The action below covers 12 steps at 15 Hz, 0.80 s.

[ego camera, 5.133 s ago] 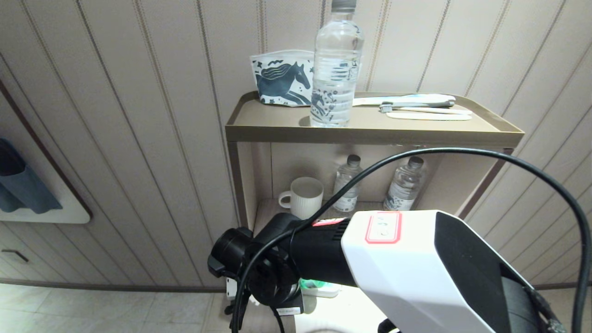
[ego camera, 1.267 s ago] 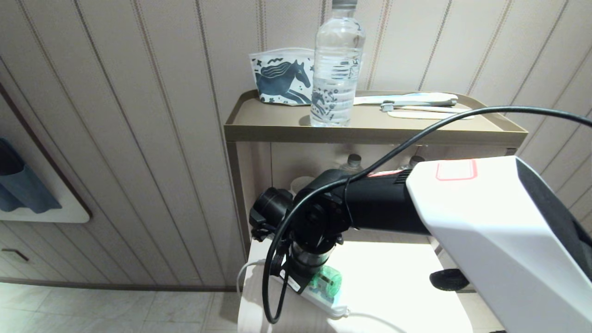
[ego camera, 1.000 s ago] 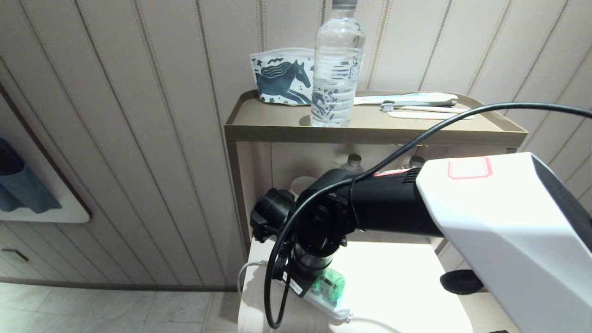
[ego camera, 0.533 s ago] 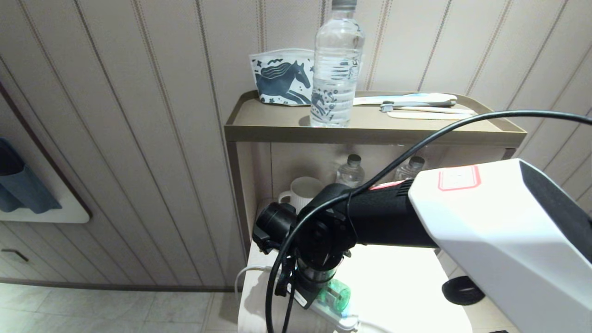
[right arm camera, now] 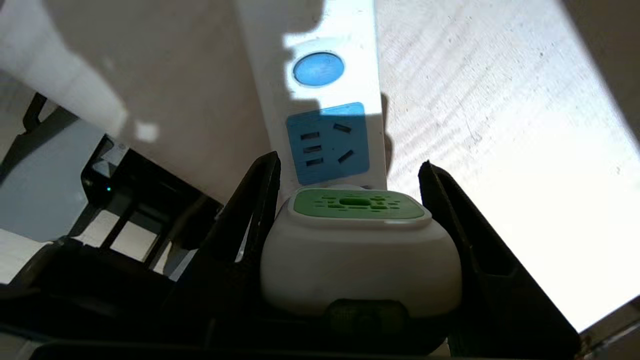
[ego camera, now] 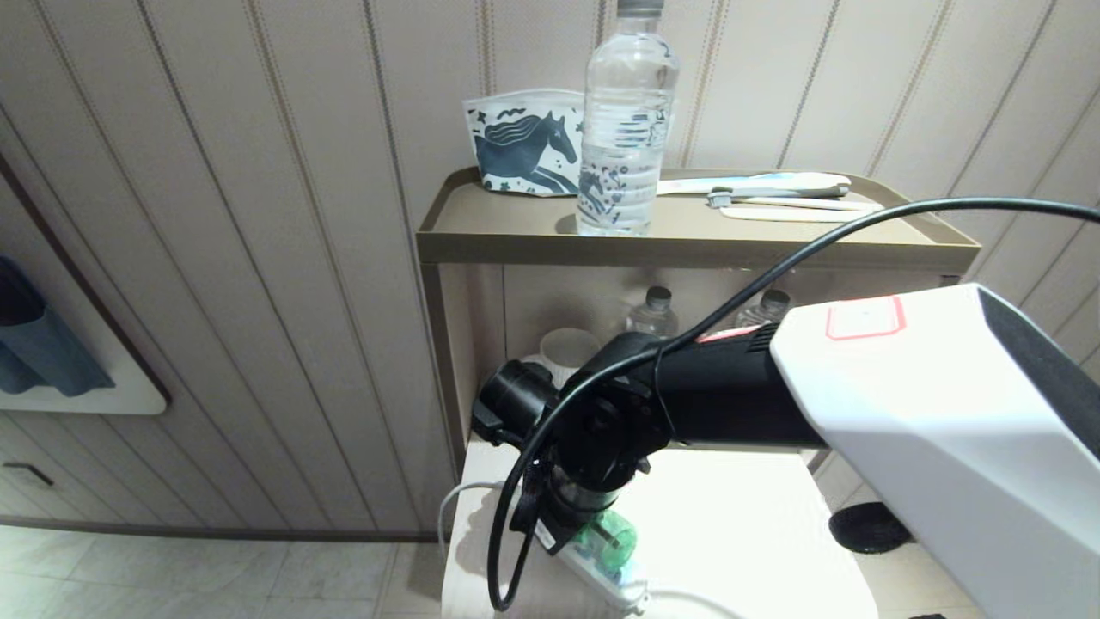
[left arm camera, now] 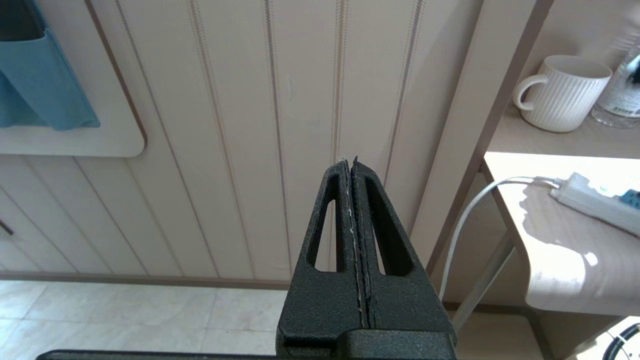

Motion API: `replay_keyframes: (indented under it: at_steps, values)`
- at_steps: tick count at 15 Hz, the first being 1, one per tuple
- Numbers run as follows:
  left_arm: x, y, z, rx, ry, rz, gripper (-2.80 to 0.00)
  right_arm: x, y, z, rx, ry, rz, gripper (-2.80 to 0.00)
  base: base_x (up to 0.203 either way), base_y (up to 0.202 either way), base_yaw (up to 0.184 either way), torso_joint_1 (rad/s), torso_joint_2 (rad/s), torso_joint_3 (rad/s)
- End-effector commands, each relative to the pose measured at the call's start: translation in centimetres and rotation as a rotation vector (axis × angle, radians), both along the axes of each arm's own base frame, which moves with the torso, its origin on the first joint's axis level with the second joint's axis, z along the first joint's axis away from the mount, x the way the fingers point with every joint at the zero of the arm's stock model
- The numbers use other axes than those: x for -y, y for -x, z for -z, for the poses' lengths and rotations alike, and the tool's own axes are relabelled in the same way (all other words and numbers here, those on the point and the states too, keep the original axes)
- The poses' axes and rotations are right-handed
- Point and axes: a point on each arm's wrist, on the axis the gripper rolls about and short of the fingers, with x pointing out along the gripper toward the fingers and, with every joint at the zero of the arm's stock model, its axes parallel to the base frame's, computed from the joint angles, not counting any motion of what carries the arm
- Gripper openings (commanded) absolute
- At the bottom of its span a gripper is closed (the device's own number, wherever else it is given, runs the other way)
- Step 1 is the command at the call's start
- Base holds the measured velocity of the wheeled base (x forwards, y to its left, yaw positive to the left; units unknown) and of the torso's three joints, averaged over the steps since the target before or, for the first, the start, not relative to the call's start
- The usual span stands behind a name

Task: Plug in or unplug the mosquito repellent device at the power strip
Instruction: Insert the plug into the socket

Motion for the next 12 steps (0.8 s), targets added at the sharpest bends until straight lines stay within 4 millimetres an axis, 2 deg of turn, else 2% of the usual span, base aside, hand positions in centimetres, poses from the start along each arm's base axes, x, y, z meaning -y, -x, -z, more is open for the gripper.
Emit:
replay_keyframes:
  at_steps: [1, 5, 8, 11, 12]
  values:
    - [0.0, 0.0, 0.0, 0.001, 0.000, -0.001, -2.80, 0.5, 0.6, -1.6, 0.020, -0.025, 0.013, -2.80, 0.000, 0.000, 0.000, 0.000, 0.00, 0.000]
    - [0.0, 0.0, 0.0, 0.001, 0.000, 0.000, -2.80, 1.0, 1.0, -0.8, -0.006, -0.014, 0.046, -2.80, 0.000, 0.000, 0.000, 0.000, 0.00, 0.000]
    - [0.0, 0.0, 0.0, 0.001, 0.000, 0.000, -2.80, 1.2, 1.0, 1.3, -0.029, -0.003, 0.071, -2.80, 0.000, 0.000, 0.000, 0.000, 0.00, 0.000]
    - [0.0, 0.0, 0.0, 0.001, 0.002, 0.000, -2.80, 0.9, 0.8, 2.5, -0.002, -0.046, 0.091, -2.80, 0.000, 0.000, 0.000, 0.000, 0.00, 0.000]
    - [0.0, 0.0, 0.0, 0.001, 0.000, 0.000, -2.80, 0.9, 0.8, 2.3, 0.009, -0.064, 0.100, -2.80, 0.000, 0.000, 0.000, 0.000, 0.00, 0.000]
